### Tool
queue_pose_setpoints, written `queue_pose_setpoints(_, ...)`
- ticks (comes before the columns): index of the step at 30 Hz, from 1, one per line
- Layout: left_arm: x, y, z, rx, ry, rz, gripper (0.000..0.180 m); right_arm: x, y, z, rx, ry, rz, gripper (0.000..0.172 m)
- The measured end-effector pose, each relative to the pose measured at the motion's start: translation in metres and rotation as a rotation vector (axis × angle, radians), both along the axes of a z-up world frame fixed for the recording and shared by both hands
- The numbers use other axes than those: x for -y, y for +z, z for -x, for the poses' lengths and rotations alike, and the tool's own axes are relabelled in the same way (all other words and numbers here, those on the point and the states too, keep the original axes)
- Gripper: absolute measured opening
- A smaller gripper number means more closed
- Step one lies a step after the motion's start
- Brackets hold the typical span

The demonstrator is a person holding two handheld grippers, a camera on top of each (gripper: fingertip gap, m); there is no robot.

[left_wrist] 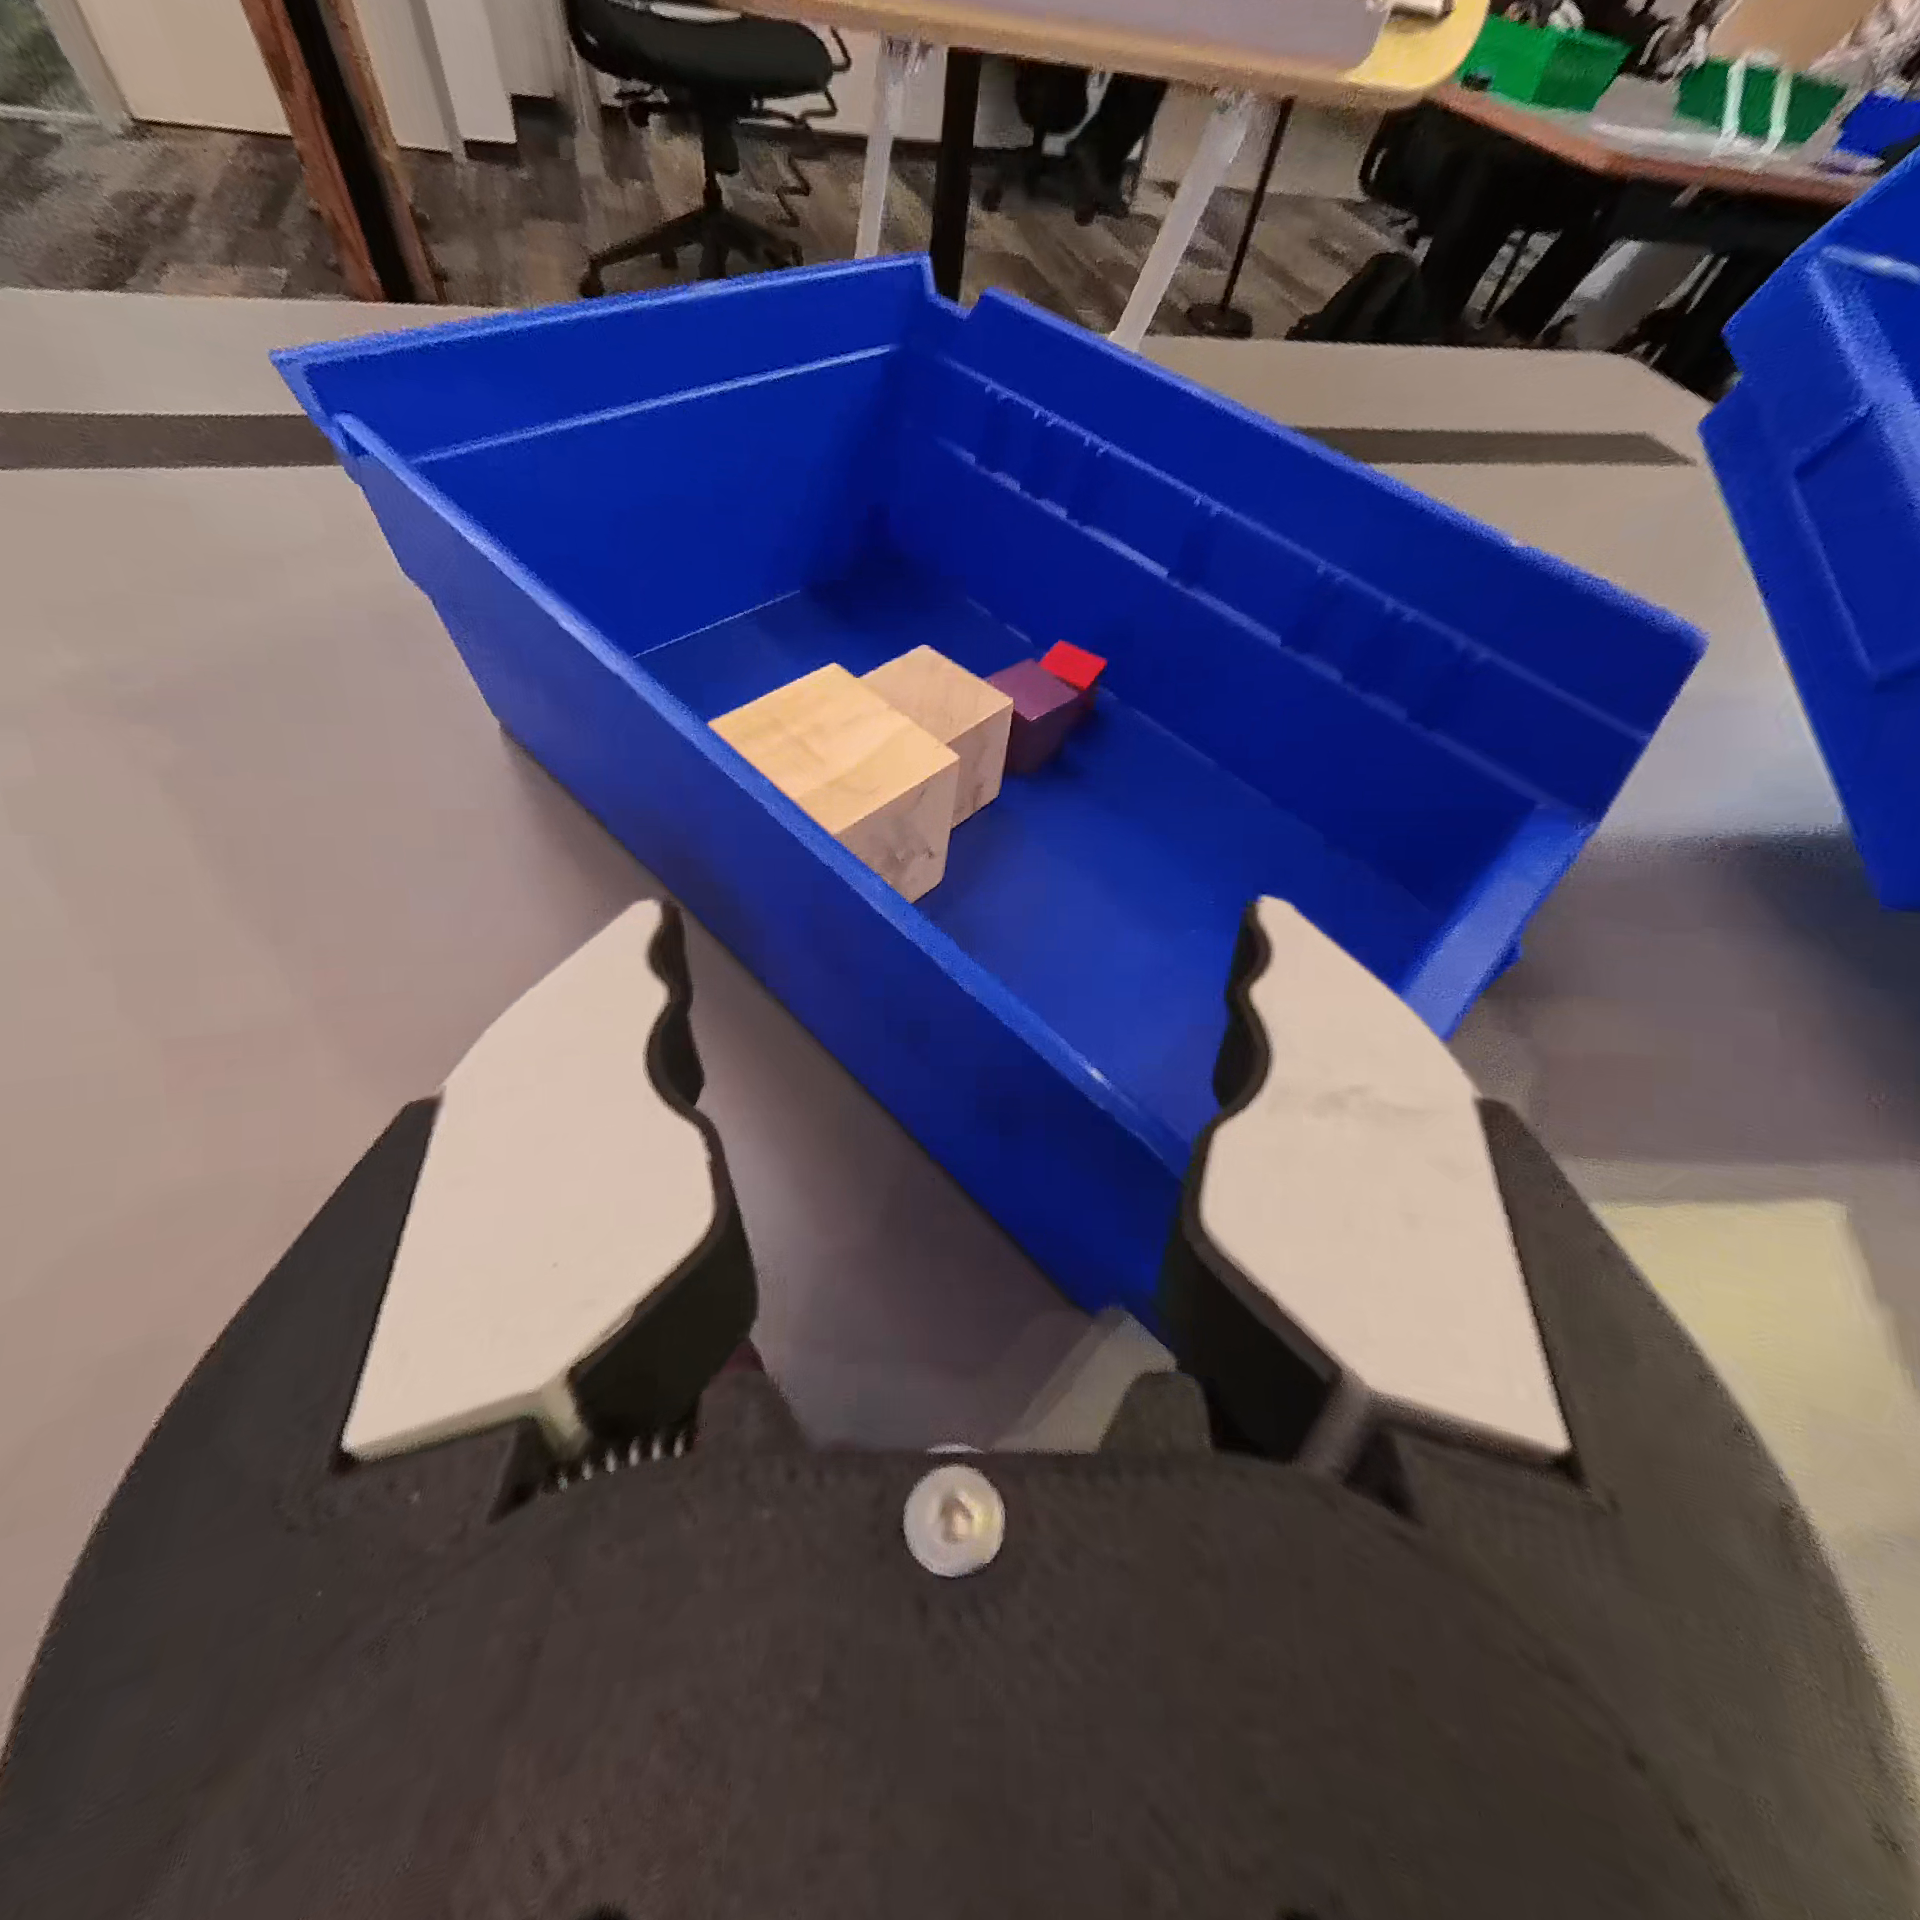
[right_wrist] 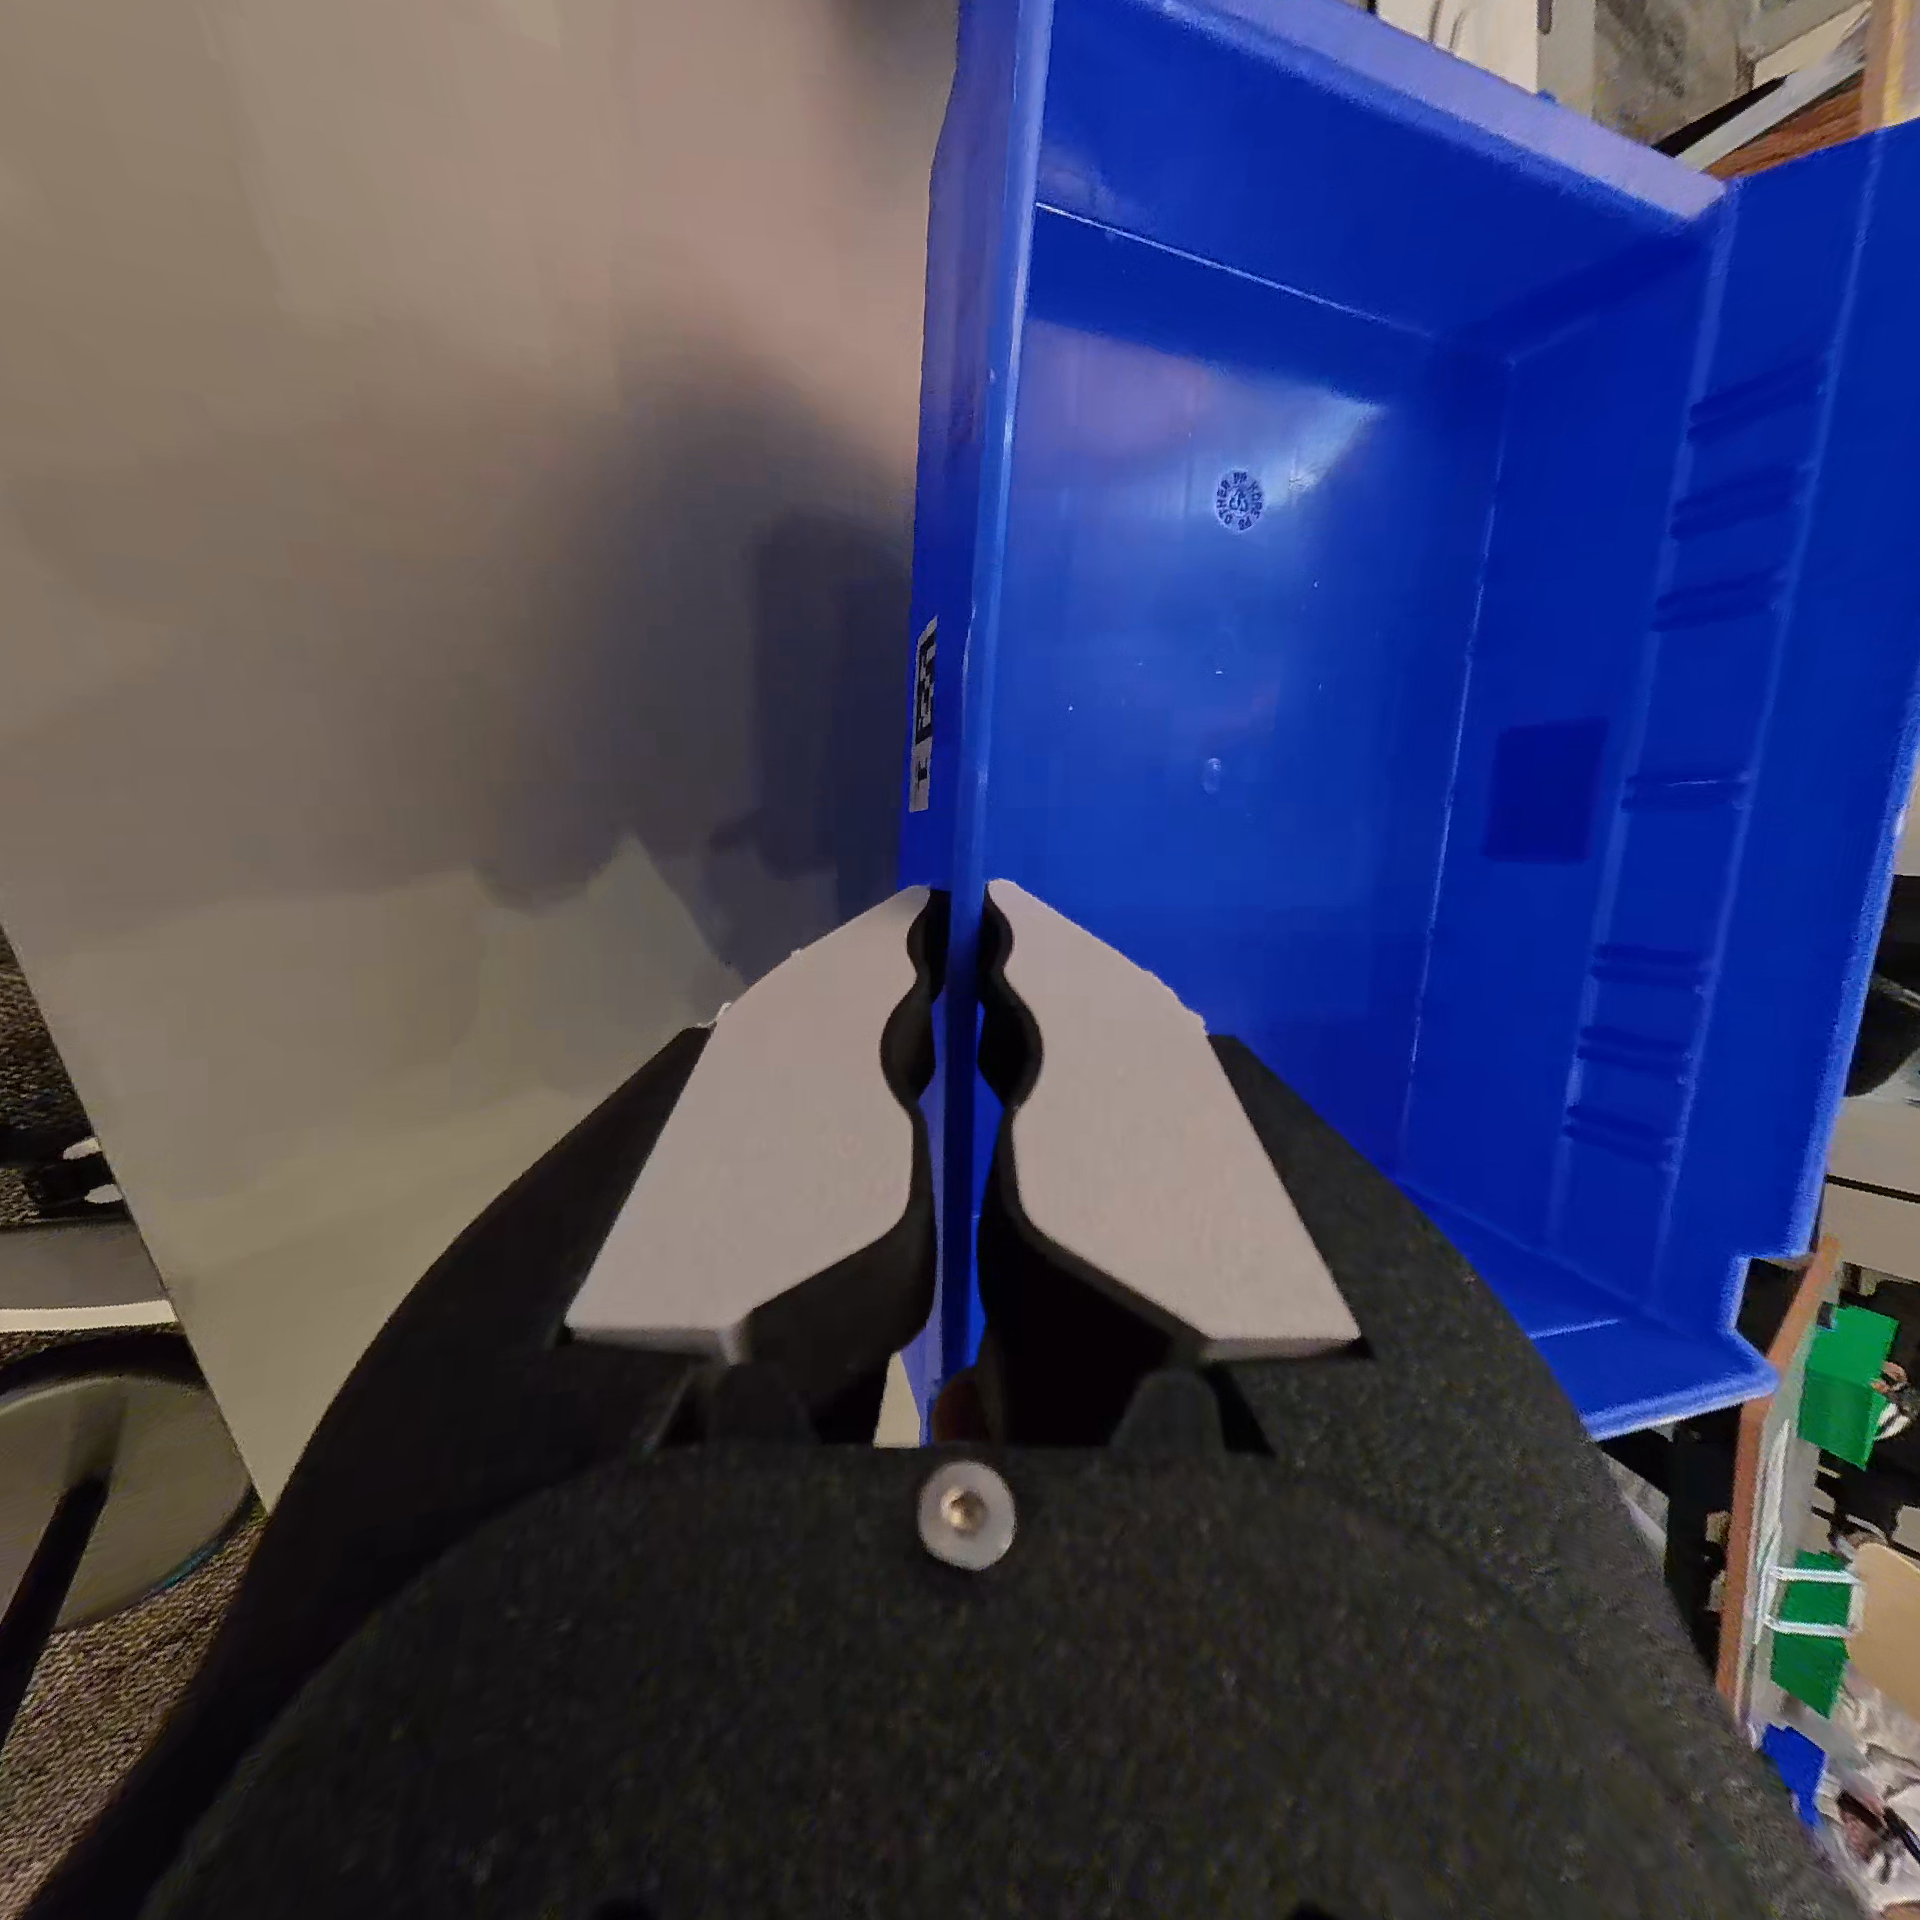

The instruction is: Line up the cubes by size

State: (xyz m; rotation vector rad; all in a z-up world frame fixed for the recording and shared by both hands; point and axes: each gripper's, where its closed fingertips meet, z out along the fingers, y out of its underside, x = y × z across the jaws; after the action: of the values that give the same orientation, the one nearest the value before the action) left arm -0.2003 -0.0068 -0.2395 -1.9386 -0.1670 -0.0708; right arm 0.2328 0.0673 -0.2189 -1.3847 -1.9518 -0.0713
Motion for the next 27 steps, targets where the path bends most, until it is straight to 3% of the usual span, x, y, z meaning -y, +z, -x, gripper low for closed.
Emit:
queue_pose_setpoints(6, -0.002, -0.002, 0.002, 0.009, 0.01, -0.006, 0.059, -0.004, -0.013, -0.003, 0.039, 0.016, 0.057, 0.003)
queue_pose_setpoints(13, -0.001, -0.002, 0.032, -0.014, 0.076, 0.014, 0.033, -0.009, -0.027, -0.005, 0.113, 0.052, 0.141, 0.004)
queue_pose_setpoints(21, 0.003, -0.002, 0.061, -0.053, 0.13, 0.04, 0.015, -0.015, -0.031, -0.007, 0.148, 0.101, 0.291, 0.003)
queue_pose_setpoints(27, 0.005, -0.002, 0.08, -0.075, 0.162, 0.049, 0.008, -0.026, -0.031, -0.015, 0.276, 0.157, 0.339, 0.003)
